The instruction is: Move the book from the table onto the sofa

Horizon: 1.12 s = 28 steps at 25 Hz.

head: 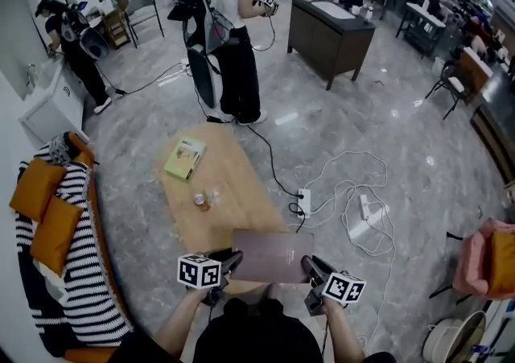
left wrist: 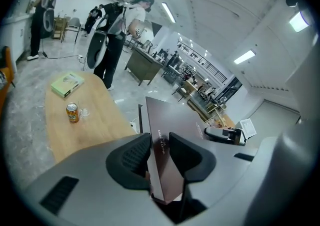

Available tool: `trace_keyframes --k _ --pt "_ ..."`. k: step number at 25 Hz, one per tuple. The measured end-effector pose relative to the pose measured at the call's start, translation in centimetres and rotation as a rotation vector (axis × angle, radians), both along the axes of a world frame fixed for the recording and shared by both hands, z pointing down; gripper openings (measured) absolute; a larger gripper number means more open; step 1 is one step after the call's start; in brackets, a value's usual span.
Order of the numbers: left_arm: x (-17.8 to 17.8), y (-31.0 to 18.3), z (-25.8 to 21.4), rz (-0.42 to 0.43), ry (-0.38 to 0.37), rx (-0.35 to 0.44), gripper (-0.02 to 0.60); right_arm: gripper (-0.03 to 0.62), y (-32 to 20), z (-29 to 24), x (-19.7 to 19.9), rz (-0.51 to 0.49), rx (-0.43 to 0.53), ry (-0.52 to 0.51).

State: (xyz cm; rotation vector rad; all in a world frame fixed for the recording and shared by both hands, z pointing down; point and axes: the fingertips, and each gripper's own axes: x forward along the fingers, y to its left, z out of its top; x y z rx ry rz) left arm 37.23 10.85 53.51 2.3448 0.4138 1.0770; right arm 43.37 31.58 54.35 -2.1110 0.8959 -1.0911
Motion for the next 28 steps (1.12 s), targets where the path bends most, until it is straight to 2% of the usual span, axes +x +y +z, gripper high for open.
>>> trace_keyframes --k 7,14,21,28 --pt "1.0 -0.1 -0.7 -0.011 0.039 0.023 0.130 0.143 0.2 -0.2 0.7 0.022 0.013 0.025" --pt "0.3 0.1 -0.5 -0.077 0.034 0.008 0.127 0.141 -0.2 -0.4 1.8 -0.047 0.019 0.041" --pt "-2.9 -2.3 -0.9 -0.258 0.026 0.007 0.124 0.140 -4.2 -0.5 2.0 -0.233 0.038 0.038" --pt "-10.9 -6.6 -0.9 -0.539 0.014 0.023 0.124 0.140 -12.4 0.3 -1.2 -0.519 0.063 0.015"
